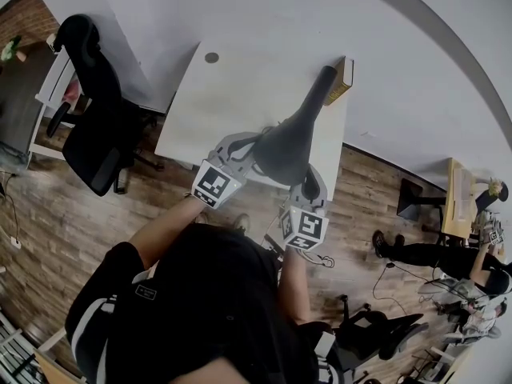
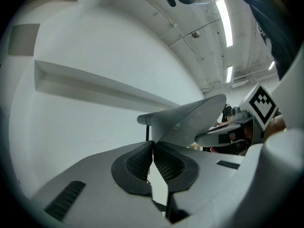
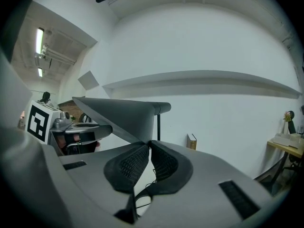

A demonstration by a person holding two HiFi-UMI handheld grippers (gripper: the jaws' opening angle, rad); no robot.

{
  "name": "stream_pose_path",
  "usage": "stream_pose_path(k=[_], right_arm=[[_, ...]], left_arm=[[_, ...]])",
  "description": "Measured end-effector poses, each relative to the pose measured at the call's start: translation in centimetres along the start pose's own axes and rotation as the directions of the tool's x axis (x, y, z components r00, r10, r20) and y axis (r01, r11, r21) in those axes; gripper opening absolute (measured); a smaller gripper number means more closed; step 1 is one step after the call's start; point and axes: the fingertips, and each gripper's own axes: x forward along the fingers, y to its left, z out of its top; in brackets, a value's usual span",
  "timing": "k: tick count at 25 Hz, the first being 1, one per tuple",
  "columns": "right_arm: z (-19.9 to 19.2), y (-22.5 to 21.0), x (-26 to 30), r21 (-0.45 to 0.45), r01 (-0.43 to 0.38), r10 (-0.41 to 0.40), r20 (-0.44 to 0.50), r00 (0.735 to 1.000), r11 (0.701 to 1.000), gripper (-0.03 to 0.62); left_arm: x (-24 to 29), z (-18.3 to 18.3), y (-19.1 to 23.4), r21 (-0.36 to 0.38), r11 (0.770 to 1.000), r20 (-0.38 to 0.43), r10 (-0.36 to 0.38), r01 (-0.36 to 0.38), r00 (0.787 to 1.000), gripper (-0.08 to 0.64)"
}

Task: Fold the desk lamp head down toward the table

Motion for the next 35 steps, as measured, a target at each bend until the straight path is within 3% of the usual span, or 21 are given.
stream_pose_path(k=[5,12,16,20,28,30,35], right_arm=[[-0.2,0.1,-0.5,-0.058,-0.004,0.002,-0.037,0.999,0.998,0.055],[-0.1,1.4,-2.5,-0.24,-0.072,0.045,-0.12,0.992,0.968,0.118],[0.7,2.3,-3.6,-0.37,-0.118,0.066,-0.152,0.986,0.921,0.123],[2.0,3.1,-4.8,-0.517,-0.137,0.066,-0.154,0.986,0.845,0.127],[3.4,5.1,-5.0,-0.682,-0.16,0.074,-0.154,0.985,0.714,0.102],[3.4,5.2,-4.9,-0.697,-0.158,0.069,-0.154,0.986,0.7,0.06],[3.4,5.0,-5.1,-0.701,-0.158,0.07,-0.152,0.986,0.695,0.054]], left_arm=[[0.0,-0.2,0.0,-0.003,1.0,-0.004,-0.002,0.002,1.0,0.028],[0.1,-0.4,0.0,0.006,1.0,-0.007,-0.008,0.008,1.0,0.029],[0.1,-0.6,0.2,0.004,1.0,-0.008,-0.01,0.01,1.0,0.029],[0.1,-0.7,0.1,0.005,1.0,-0.01,-0.013,0.013,1.0,0.029],[0.1,-0.7,0.1,0.013,1.0,-0.019,-0.011,0.012,1.0,0.029],[0.2,-0.7,0.1,0.015,1.0,-0.021,-0.01,0.011,1.0,0.029],[0.3,-0.7,-0.1,0.036,0.999,-0.026,-0.016,0.017,1.0,0.029]])
